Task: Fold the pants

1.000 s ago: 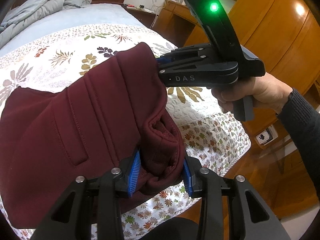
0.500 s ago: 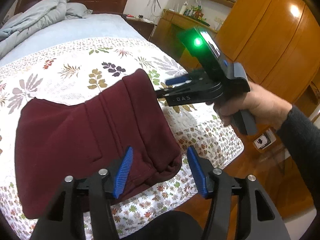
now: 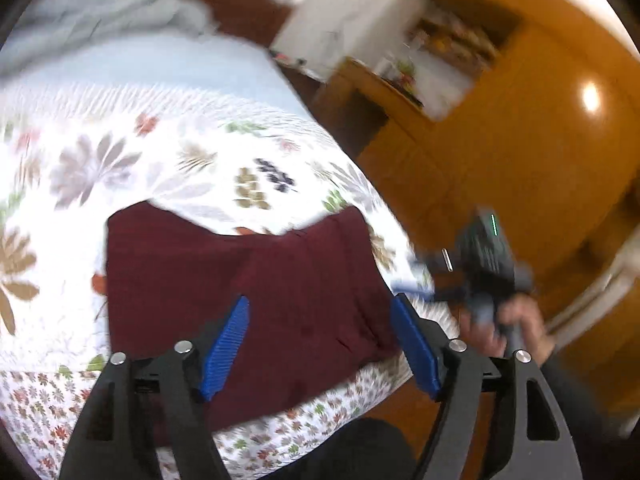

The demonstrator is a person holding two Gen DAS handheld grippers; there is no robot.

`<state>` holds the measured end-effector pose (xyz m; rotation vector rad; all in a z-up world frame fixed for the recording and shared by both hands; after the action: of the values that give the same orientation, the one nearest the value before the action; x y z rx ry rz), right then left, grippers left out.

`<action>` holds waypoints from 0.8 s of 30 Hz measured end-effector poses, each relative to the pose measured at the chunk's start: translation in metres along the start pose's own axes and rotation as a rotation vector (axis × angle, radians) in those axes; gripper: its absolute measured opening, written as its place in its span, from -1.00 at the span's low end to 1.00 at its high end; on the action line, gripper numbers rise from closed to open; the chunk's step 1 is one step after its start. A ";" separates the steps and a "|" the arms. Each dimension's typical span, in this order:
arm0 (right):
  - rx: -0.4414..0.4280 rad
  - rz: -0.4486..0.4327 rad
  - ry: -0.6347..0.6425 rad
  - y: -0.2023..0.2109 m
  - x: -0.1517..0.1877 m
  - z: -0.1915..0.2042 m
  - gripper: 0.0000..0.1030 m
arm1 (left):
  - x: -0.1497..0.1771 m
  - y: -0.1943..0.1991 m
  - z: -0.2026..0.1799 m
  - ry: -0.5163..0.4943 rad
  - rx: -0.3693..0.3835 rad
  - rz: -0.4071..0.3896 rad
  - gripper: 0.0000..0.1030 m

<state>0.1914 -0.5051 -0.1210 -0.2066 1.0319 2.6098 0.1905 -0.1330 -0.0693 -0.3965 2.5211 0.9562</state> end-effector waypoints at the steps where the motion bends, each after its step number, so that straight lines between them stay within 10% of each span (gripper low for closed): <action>1: -0.007 0.017 0.010 -0.006 0.005 0.003 0.75 | -0.012 -0.001 0.019 0.048 0.017 0.017 0.43; 11: -0.054 0.098 0.000 -0.058 0.014 0.008 0.77 | -0.051 -0.048 0.106 0.211 0.198 0.150 0.43; 12: -0.067 0.114 0.014 -0.063 0.015 0.011 0.50 | -0.049 -0.056 0.111 0.213 0.181 0.153 0.43; 13: -0.073 0.125 0.024 -0.066 0.014 0.013 -0.19 | -0.046 -0.061 0.117 0.219 0.178 0.155 0.43; 15: -0.036 0.149 0.054 -0.075 0.010 0.024 -0.48 | -0.044 -0.063 0.129 0.259 0.192 0.132 0.43; 21: 0.031 0.061 0.371 -0.048 0.015 0.111 -0.64 | -0.033 -0.059 0.146 0.320 0.239 0.074 0.43; 24: 0.140 0.043 0.293 -0.048 0.034 0.061 -0.62 | -0.025 -0.061 0.144 0.320 0.282 0.060 0.43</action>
<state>0.1753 -0.4219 -0.1159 -0.5512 1.3231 2.5824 0.2769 -0.0767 -0.1896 -0.4141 2.9199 0.5787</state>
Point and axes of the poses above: each gripper's, at about its wrist camera, not at the fingertips, and y roughly against the way its jaws point, z to its left, x to its underside, the point moved 1 cm from there along -y, roughly the way its jaws point, and after that the axes turned 6 degrees about y, right-handed, at the moved point
